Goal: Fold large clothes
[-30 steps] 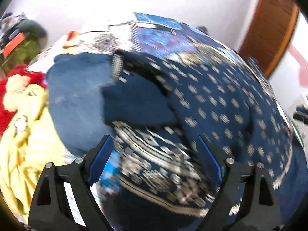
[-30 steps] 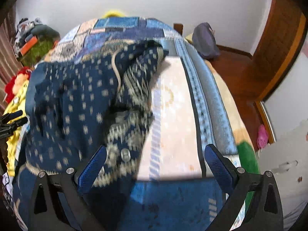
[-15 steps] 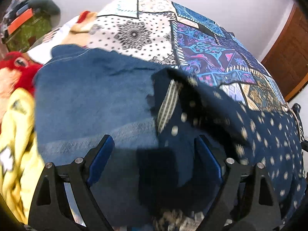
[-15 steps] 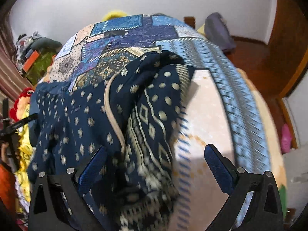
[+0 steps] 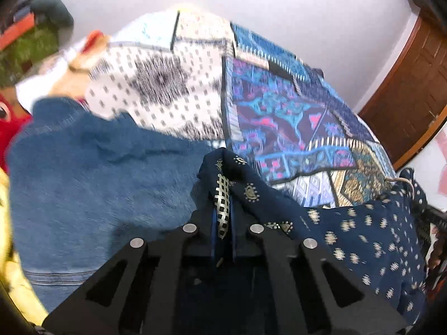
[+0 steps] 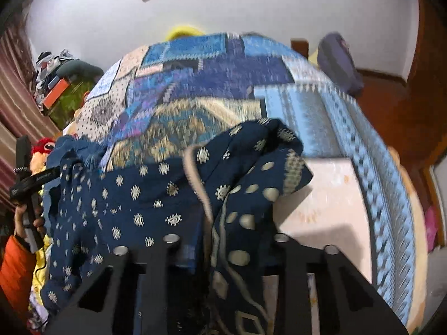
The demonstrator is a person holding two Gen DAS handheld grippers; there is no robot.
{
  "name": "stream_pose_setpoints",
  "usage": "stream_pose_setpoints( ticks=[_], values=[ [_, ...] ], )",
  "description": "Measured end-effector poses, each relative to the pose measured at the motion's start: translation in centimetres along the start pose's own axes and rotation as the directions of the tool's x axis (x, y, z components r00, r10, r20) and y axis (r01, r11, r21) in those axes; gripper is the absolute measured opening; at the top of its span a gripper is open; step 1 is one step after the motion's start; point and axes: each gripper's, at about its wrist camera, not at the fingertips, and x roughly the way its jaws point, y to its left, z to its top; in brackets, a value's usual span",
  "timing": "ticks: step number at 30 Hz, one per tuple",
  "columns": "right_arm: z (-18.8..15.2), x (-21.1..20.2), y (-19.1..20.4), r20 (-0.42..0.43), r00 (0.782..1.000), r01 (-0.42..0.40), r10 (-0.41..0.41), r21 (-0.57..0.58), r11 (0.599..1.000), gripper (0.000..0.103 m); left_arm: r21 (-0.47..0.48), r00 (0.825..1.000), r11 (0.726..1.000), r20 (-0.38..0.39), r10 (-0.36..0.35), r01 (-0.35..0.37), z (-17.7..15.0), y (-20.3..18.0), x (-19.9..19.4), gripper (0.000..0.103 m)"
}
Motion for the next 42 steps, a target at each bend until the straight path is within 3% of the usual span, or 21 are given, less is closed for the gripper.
stream_pose_setpoints(
  ticks=[6,10,15,21,23,25,27,28,29,31,35,38,42],
  values=[
    [5.2,0.1,3.1,0.069,0.997,0.026,-0.02,-0.087,0.996,0.017,-0.015,0.992,1.0,0.126,0.01,-0.008,3.0,0.8,-5.4,0.006],
    [8.7,1.5,5.7,0.105,0.994,0.056,-0.042,-0.138,0.989,0.017,0.002,0.98,0.996,0.176,0.089,-0.091,5.3,1.3,-6.5,0.006],
    [11.0,5.0,7.5,0.092,0.991,0.107,-0.093,-0.162,0.981,0.017,-0.038,0.982,0.989,0.117,0.148,-0.144,6.1,3.7,-3.4,0.006],
    [10.1,8.7,6.6,0.049,0.979,0.205,-0.199,-0.208,0.956,0.017,-0.041,0.981,0.98,0.026,0.194,-0.193,4.1,6.2,1.2,0.007],
    [9.7,9.3,5.8,0.058,0.964,0.265,-0.258,-0.221,0.939,0.017,-0.033,0.976,0.976,0.002,0.216,-0.216,3.4,6.6,2.2,0.009],
    [9.4,9.7,4.9,0.036,0.972,0.233,-0.231,-0.21,0.949,0.018,-0.018,0.969,0.969,-0.02,0.248,-0.248,2.8,6.6,3.1,0.011],
    [9.3,9.7,4.3,0.029,0.973,0.23,-0.229,-0.2,0.952,0.025,-0.003,0.963,0.963,-0.028,0.269,-0.269,2.4,6.4,3.3,0.014],
    [9.3,9.6,4.2,0.03,0.969,0.247,-0.246,-0.202,0.948,0.039,0.002,0.961,0.961,-0.031,0.276,-0.277,2.2,6.3,3.2,0.016],
    [9.1,9.5,4.2,0.033,0.958,0.285,-0.284,-0.206,0.936,0.062,0.002,0.96,0.961,-0.033,0.278,-0.278,2.1,6.2,3.0,0.018],
    [8.7,9.1,3.9,0.058,0.932,0.363,-0.359,-0.222,0.905,0.085,-0.003,0.96,0.961,-0.036,0.277,-0.277,1.9,6.0,2.3,0.022],
    [7.9,7.7,2.7,0.015,0.949,0.31,-0.313,-0.191,0.931,0.086,0.017,0.953,0.953,-0.017,0.304,-0.303,1.4,5.1,0.2,0.045],
    [7.1,5.6,2.4,-0.007,0.955,0.291,-0.296,-0.162,0.943,0.086,0.043,0.953,0.952,-0.007,0.303,-0.302,0.5,4.3,-2.0,0.048],
    [5.1,1.0,3.6,0.028,0.96,0.279,-0.278,-0.188,0.942,0.086,0.056,0.958,0.957,-0.006,0.286,-0.285,-0.9,3.5,-5.1,0.048]
  ],
)
